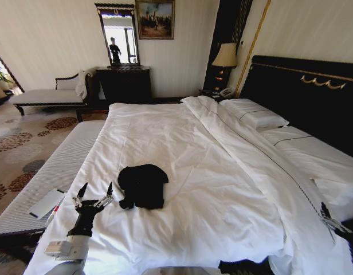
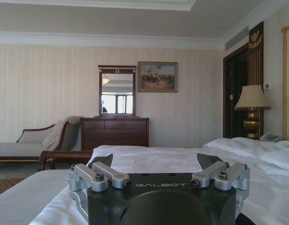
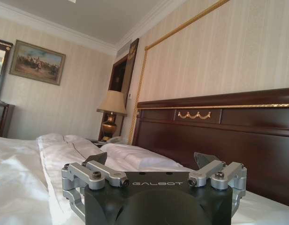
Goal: Fold the clothes on the bed.
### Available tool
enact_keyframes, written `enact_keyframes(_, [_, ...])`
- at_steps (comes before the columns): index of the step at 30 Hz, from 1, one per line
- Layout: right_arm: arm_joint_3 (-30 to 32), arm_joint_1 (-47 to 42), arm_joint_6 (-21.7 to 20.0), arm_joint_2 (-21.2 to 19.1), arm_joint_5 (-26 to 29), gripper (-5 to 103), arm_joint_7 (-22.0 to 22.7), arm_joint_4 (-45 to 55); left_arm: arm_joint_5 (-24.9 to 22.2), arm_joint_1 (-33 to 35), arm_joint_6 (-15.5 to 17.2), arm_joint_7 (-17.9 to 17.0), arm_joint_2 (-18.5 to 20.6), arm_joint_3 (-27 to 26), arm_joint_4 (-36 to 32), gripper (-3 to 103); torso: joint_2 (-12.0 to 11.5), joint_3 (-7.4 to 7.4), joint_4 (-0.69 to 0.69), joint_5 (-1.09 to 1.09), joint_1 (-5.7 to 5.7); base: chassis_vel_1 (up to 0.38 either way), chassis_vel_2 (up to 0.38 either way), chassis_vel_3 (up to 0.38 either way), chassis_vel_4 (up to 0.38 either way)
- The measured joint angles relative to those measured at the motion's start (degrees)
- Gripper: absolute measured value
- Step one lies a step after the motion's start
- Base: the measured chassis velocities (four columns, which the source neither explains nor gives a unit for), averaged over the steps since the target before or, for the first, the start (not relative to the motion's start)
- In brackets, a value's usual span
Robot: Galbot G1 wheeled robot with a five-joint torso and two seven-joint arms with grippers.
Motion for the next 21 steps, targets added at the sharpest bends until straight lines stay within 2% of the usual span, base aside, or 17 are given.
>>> enact_keyframes(7, [-5.0,0.5,-4.7,-0.9,1.4,100,2.0,7.0,0.2,0.0,0.0,0.0,-0.3,0.0,0.4,100,0.0,0.01,-0.01,0.01,0.0,0.0,0.0,0.0,0.0])
enact_keyframes(15, [-13.7,4.4,-7.5,-3.5,-3.2,100,4.9,10.5,1.3,-1.0,0.5,-0.1,-0.9,1.1,1.3,100,0.0,0.01,0.0,0.0,0.0,0.0,0.0,0.0,0.0])
enact_keyframes(21, [-18.4,6.6,-8.0,-3.4,-6.4,100,5.4,10.9,1.5,-1.6,1.1,-0.4,-1.2,1.5,1.3,100,0.0,0.0,0.0,0.0,0.01,0.0,0.0,0.0,0.0])
